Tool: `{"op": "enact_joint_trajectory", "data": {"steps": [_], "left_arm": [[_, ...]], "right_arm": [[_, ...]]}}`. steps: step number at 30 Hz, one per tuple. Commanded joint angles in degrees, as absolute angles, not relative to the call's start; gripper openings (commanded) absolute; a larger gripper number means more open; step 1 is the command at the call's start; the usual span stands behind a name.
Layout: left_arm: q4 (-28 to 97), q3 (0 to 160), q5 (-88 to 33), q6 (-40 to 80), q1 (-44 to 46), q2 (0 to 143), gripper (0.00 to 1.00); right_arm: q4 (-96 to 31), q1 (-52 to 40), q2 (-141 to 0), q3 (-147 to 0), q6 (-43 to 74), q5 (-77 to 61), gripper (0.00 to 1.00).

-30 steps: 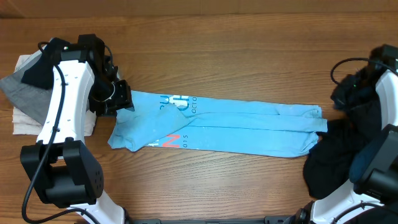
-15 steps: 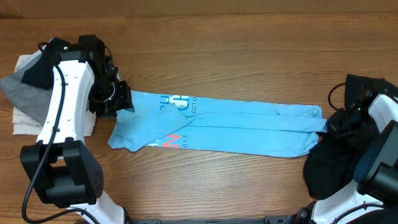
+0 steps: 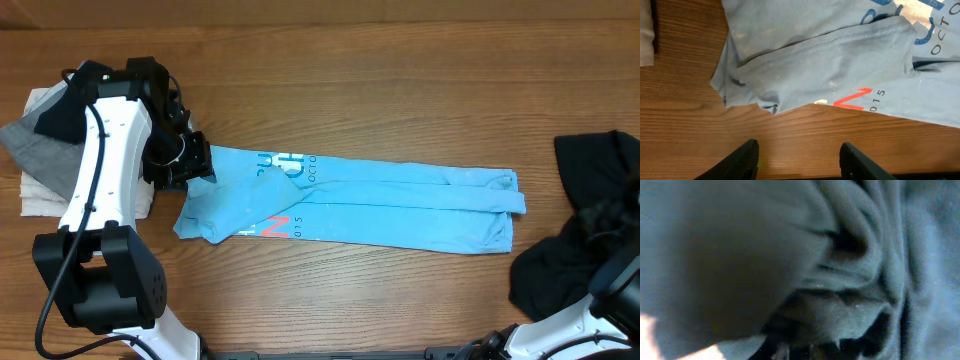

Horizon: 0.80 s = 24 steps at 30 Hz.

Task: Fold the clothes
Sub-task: 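Grasp the right end of the blue strip with the right gripper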

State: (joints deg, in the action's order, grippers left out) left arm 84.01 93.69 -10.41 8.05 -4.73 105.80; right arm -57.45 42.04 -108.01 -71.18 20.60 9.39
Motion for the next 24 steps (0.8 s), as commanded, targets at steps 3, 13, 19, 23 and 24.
{"op": "enact_joint_trajectory", "data": {"steps": [3, 13, 19, 23, 24], "left_arm": [[84.2, 93.9, -10.1, 8.6, -4.8, 105.3, 0.55], [84.2, 93.9, -10.1, 8.6, -4.8, 105.3, 0.56], [84.1, 93.9, -10.1, 8.6, -4.8, 105.3, 0.56], [84.1, 93.9, -10.1, 8.6, -4.8, 105.3, 0.56], [84.1, 93.9, -10.1, 8.6, -4.8, 105.3, 0.56]], "right_arm": [[-62.4, 38.9, -107.9, -83.4, 5.9, -14.1, 0.37], [-71.0, 31.6, -108.2, -83.1, -0.6, -17.2, 0.69], [-68.2, 30.0, -108.2, -75.7, 0.0, -16.6, 0.69], [-66.4, 30.0, -108.2, -73.2, 0.5, -16.6, 0.66], [-66.1, 30.1, -108.2, -72.7, 0.9, -16.6, 0.64]]}}
